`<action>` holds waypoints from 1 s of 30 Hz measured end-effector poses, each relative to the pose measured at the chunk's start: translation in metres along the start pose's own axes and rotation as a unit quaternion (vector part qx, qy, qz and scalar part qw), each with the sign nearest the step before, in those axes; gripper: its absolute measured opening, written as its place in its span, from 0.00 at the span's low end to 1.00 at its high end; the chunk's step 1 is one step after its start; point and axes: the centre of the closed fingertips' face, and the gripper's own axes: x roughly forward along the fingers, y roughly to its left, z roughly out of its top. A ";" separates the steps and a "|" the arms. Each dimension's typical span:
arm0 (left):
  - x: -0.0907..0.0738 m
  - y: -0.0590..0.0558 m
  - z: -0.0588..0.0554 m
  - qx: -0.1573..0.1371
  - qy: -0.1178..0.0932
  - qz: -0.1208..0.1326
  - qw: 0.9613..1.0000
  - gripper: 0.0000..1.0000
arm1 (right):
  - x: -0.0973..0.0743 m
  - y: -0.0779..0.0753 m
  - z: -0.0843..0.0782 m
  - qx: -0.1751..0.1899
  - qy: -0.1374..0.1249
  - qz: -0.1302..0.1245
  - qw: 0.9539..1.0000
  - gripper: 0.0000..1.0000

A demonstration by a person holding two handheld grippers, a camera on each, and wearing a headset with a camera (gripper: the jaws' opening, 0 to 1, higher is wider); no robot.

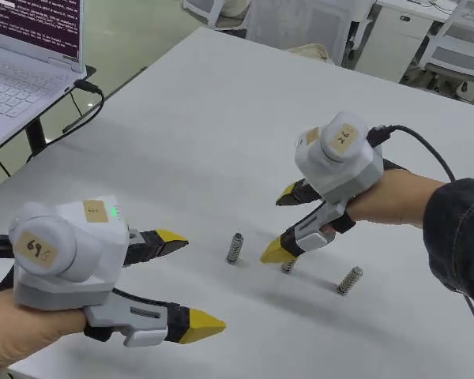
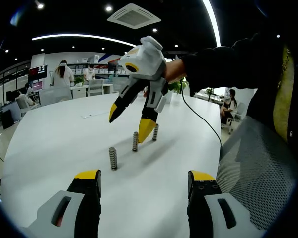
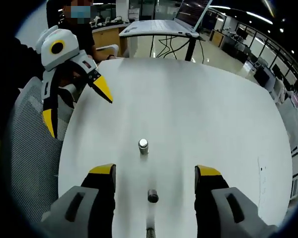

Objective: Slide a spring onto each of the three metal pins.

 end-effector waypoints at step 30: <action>0.005 -0.003 0.008 -0.004 -0.003 0.006 1.000 0.69 | -0.080 0.009 -0.030 0.094 -0.172 -0.129 0.972 0.91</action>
